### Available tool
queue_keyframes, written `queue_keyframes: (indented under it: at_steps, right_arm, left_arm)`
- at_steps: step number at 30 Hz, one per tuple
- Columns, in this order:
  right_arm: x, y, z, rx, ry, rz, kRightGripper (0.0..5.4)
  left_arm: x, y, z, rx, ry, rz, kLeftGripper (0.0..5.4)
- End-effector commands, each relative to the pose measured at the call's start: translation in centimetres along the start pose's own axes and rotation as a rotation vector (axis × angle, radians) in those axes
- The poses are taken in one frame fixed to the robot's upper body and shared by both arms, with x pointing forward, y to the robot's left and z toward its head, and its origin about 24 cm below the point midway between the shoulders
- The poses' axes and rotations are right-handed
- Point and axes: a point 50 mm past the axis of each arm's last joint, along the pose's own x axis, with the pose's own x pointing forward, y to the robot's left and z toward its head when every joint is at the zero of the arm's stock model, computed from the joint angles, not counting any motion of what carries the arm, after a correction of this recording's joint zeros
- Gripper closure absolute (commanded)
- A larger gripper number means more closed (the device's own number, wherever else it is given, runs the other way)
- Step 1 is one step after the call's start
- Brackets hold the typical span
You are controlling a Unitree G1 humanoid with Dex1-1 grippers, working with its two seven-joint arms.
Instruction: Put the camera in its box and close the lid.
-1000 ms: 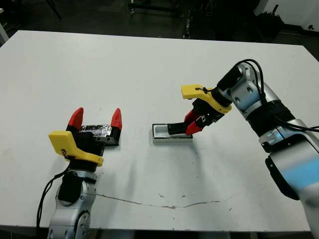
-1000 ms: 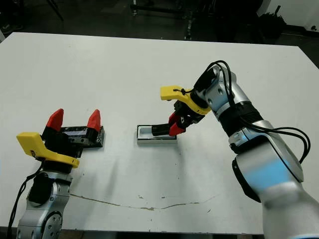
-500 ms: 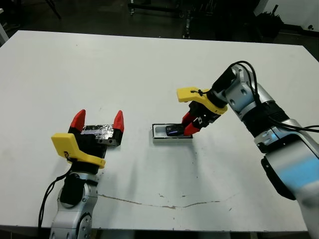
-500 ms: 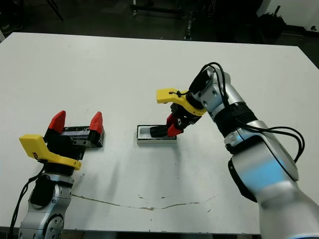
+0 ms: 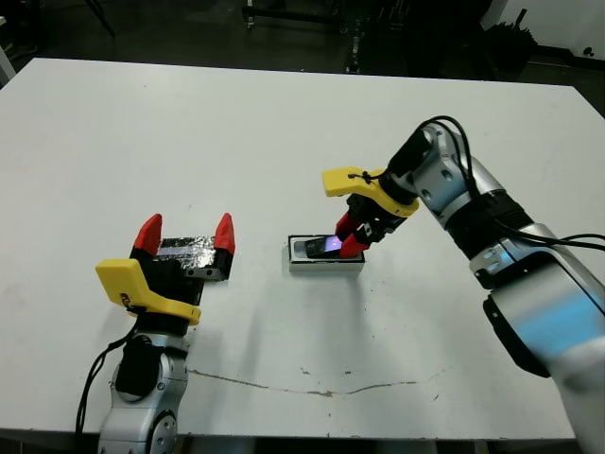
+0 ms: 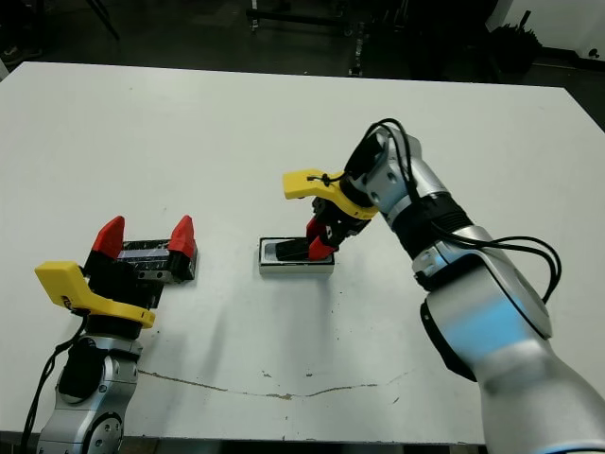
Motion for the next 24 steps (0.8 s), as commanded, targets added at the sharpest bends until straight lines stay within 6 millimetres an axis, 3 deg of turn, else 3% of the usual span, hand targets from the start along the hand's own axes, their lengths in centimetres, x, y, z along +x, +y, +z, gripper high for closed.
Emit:
queue_keyframes:
  at_steps: [1, 24]
  right_arm:
    - [0.5, 0.1, 0.2, -0.017, -0.001, 0.013, 3.72]
    - [2.1, 0.5, 0.7, -0.091, 0.026, 0.024, 3.72]
  left_arm:
    - [-0.3, 0.1, -0.3, -0.005, 0.015, 0.01, 0.0]
    - [-0.5, -0.1, -0.2, -0.022, 0.009, 0.011, 0.0]
